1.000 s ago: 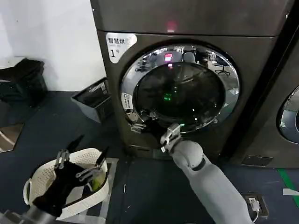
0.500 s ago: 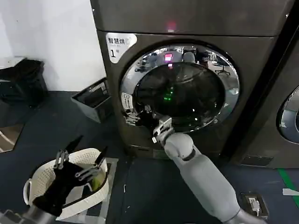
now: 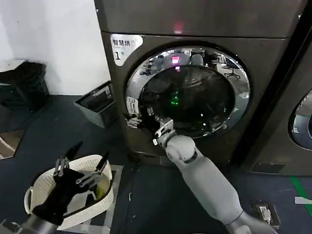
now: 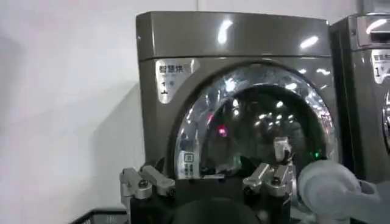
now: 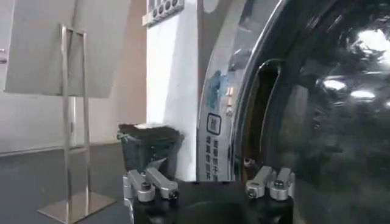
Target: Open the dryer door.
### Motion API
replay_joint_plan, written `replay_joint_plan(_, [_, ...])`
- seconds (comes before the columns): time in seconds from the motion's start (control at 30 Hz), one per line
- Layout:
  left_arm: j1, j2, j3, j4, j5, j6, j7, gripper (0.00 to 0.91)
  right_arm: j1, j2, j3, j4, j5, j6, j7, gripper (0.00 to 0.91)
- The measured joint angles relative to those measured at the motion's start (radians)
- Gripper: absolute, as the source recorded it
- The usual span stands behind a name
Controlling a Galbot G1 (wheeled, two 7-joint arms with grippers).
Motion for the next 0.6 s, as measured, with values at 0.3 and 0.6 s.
replay_joint_plan(0.3, [-0.006, 0.003, -0.018, -0.006, 0.018, 0.005, 0.002, 0.907, 0.012, 0.001, 0.011, -0.013, 0.045, -0.008, -0.038, 0.907])
replay_joint_plan(0.6, [-0.006, -0.001, -0.024, -0.005, -0.002, 0.008, 0.012, 0.907, 0.013, 0.001, 0.017, -0.014, 0.069, -0.013, -0.070, 0.907])
